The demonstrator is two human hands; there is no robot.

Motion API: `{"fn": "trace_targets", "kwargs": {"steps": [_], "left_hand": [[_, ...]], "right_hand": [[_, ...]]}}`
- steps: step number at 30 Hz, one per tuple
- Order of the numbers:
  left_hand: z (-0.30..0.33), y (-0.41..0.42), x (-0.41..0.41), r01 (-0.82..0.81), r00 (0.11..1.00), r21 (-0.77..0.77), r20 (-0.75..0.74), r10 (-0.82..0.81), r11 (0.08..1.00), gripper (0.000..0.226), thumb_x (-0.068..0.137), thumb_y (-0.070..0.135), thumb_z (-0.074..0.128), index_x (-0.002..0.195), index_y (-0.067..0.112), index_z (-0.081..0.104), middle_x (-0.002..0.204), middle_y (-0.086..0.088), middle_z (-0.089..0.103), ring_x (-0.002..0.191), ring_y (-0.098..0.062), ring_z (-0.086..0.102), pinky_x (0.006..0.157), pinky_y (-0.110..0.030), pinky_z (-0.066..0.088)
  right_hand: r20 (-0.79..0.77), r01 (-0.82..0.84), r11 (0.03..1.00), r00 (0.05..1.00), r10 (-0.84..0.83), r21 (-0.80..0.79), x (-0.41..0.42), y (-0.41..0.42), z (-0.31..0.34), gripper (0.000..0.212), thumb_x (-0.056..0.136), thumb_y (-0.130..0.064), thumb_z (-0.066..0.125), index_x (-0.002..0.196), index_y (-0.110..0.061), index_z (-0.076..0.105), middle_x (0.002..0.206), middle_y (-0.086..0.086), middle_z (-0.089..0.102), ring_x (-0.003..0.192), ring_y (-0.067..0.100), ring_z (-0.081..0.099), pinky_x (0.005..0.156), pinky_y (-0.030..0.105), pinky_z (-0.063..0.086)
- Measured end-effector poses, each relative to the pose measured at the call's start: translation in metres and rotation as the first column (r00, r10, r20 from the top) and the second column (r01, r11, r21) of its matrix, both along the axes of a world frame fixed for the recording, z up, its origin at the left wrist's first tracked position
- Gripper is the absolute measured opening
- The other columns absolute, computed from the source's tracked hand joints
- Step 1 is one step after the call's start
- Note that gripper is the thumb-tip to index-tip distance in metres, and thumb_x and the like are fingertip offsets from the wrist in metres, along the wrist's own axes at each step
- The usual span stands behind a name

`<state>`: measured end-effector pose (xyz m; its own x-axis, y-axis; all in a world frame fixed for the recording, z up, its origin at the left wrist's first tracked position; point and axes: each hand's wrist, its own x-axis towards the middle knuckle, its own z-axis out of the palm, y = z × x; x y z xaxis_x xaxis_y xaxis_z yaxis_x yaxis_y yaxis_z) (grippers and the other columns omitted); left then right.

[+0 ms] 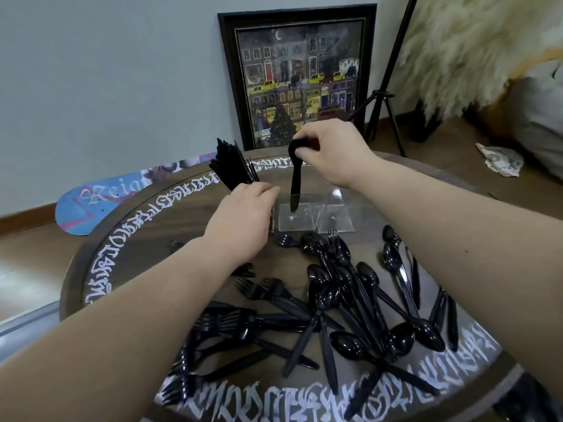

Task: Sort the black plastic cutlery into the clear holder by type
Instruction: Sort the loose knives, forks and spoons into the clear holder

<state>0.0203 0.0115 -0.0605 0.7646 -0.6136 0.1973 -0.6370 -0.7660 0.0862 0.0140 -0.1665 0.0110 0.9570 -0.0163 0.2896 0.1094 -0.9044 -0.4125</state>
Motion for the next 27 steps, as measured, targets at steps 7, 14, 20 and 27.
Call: {"fn": "trace_targets", "kwargs": {"steps": [7,14,20,27], "left_hand": [[-0.003,-0.009,0.011,-0.035,0.998,-0.075,0.057,0.039,0.997,0.041,0.097,0.015,0.044,0.135,0.029,0.051,0.131,0.003,0.055,0.110,-0.024,0.050,0.085,-0.036,0.045],[-0.009,-0.011,0.009,-0.044,0.995,-0.093,0.089,0.052,0.995,0.041,0.096,0.014,0.048,0.136,0.024,0.052,0.129,0.001,0.057,0.107,-0.025,0.051,0.081,-0.033,0.043],[-0.015,-0.011,0.006,-0.019,0.998,-0.100,0.061,0.025,0.995,0.051,0.093,0.007,0.050,0.143,0.017,0.042,0.133,-0.003,0.051,0.113,-0.026,0.047,0.092,-0.032,0.040],[-0.016,-0.003,-0.005,0.005,0.999,-0.152,0.039,0.001,0.988,0.055,0.092,0.006,0.050,0.145,0.014,0.038,0.143,-0.002,0.046,0.131,-0.023,0.039,0.105,-0.031,0.035]], "right_hand": [[-0.097,0.023,0.994,0.995,-0.034,-0.111,0.023,0.005,-0.022,0.024,0.091,-0.027,0.060,0.112,-0.017,0.067,0.109,0.005,0.066,0.101,0.025,0.059,0.087,0.032,0.046],[-0.169,-0.018,0.989,0.986,-0.006,-0.144,0.038,0.000,-0.025,0.020,0.089,-0.032,0.062,0.098,-0.015,0.066,0.086,0.000,0.058,0.085,0.024,0.056,0.071,0.030,0.043],[-0.114,-0.019,0.947,0.993,-0.019,-0.321,0.041,-0.002,-0.036,0.044,0.087,-0.047,0.060,0.118,-0.015,0.057,0.106,0.006,0.060,0.099,0.030,0.056,0.076,0.037,0.047],[-0.094,0.043,0.970,0.993,-0.067,-0.238,0.021,-0.019,-0.034,0.078,0.082,-0.056,0.063,0.143,-0.014,0.038,0.129,0.007,0.053,0.118,0.026,0.051,0.096,0.040,0.044]]}}
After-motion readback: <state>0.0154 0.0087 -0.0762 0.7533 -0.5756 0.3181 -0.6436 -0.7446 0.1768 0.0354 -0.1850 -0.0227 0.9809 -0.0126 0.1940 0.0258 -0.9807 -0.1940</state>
